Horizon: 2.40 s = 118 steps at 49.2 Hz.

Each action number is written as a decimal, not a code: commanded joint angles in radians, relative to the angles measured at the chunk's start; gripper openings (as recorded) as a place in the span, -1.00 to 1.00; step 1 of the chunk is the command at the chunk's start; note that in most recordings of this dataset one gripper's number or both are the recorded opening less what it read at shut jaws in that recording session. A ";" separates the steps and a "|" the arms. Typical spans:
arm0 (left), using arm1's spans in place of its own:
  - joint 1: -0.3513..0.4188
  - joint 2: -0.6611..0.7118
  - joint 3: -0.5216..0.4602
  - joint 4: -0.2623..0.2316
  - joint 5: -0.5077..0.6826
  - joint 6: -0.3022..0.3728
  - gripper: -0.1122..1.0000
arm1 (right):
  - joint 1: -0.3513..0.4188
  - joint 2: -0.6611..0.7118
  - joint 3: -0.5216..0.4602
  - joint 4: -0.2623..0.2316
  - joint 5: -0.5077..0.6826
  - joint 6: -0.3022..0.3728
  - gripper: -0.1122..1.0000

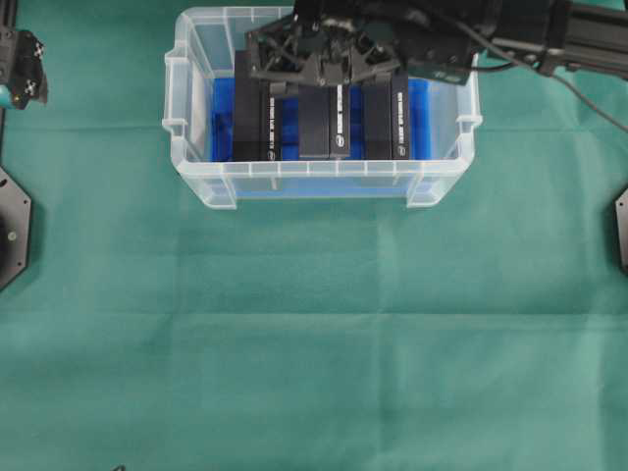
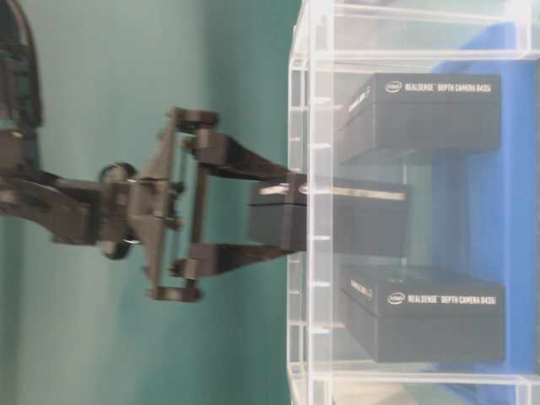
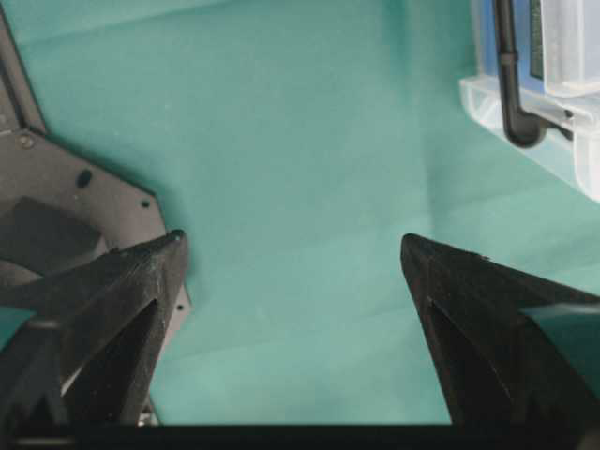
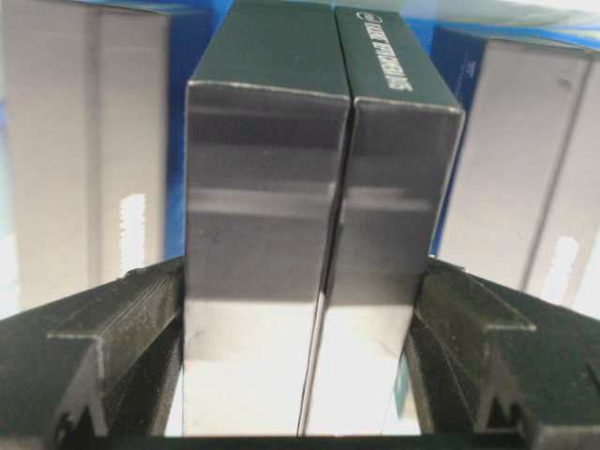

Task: Take out the box from the case.
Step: 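Lift the middle black box straight up out of the case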

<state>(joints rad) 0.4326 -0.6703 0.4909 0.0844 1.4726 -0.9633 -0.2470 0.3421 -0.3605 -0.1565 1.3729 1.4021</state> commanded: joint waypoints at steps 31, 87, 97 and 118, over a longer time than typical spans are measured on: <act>0.018 0.003 -0.026 0.005 -0.003 0.000 0.93 | -0.006 -0.094 -0.207 -0.009 0.186 -0.009 0.44; 0.021 0.003 -0.026 0.003 -0.003 0.000 0.93 | -0.005 -0.092 -0.267 -0.017 0.219 -0.029 0.42; 0.021 0.003 -0.026 0.003 -0.003 -0.002 0.93 | -0.005 -0.094 -0.268 -0.020 0.219 -0.029 0.42; 0.021 0.002 -0.026 0.003 -0.003 -0.002 0.93 | -0.005 -0.094 -0.268 -0.026 0.219 -0.029 0.42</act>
<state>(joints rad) 0.4495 -0.6657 0.4909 0.0844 1.4726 -0.9649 -0.2546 0.3083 -0.5983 -0.1779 1.5953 1.3744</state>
